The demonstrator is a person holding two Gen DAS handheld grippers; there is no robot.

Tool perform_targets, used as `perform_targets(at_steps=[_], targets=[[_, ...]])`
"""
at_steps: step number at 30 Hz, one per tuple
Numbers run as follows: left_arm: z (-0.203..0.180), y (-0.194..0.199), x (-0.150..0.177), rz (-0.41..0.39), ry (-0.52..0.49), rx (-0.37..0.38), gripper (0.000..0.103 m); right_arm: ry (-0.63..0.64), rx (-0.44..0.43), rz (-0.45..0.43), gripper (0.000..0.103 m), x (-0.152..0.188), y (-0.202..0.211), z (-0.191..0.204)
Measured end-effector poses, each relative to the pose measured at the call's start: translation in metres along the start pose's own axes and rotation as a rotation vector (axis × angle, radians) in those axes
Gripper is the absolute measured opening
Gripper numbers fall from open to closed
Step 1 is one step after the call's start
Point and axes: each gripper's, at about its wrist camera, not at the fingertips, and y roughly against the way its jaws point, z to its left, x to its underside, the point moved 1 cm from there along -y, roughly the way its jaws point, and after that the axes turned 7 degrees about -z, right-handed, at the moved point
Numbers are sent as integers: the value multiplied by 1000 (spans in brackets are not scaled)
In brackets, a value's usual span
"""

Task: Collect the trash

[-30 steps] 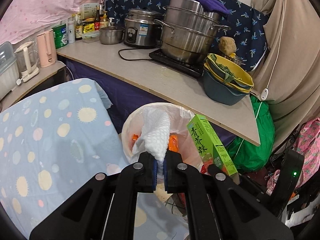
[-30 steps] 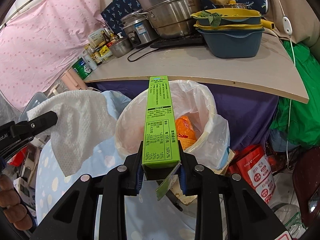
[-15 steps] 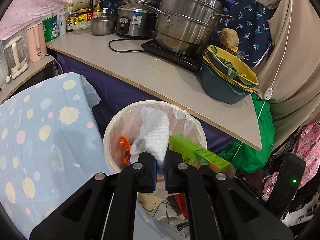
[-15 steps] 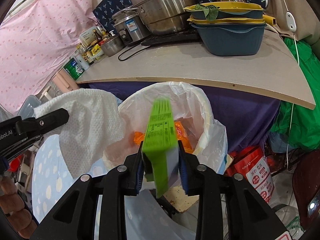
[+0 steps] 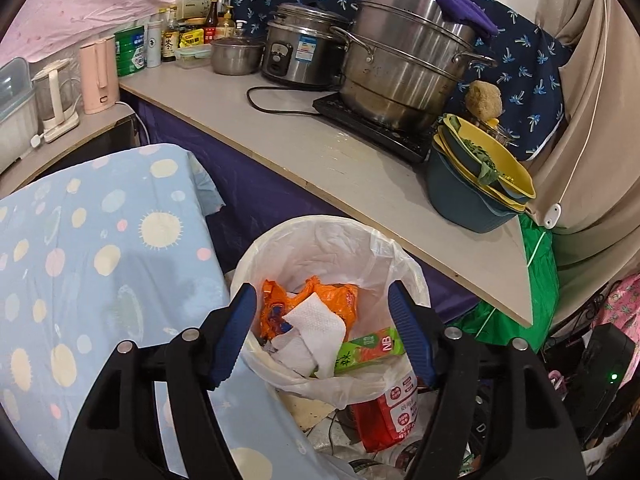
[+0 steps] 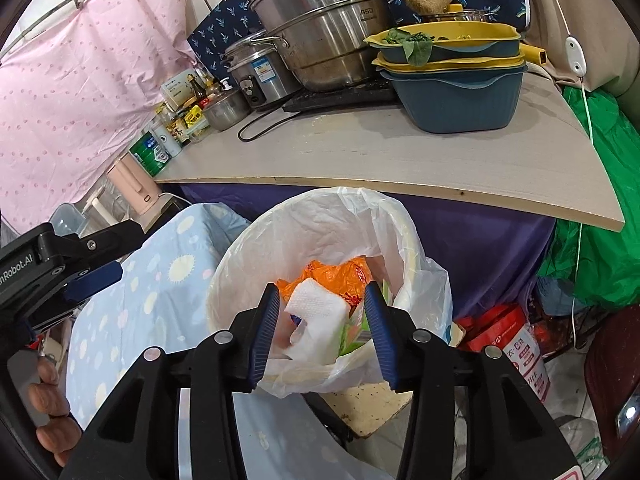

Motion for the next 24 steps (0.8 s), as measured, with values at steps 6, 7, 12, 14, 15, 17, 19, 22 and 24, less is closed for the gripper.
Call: perform_targets(at_steps=[6,7,12,14,15,17,19,22,24], targets=[[1,5,2,-11,-25,-38,65,18,-3,0,45,2,5,5],[2,6,2,-13,-31,-45,65,22,-3,-1,46,2,6,6],[3,9,6,-19,-54,-77,65,44,5,-11,50,2,14,11],[4,9,7,-17,-55,-84,65,51,7,-12,50,2,16,12],[4,10,8,-16,-57,-90,65,54,9,-13,50,3,17,13],[5,10,10,-16,-62,-97,65,62,14,-14,51,4,20,14],[6,11,11,-18,-68,-109,65,71,17,-13,53,5,22,16],[7,13,14,-21,-75,-123,65,84,23,-16,56,7,26,19],[9,15,16,-21,-76,-136,65,90,29,-16,59,8,28,20]])
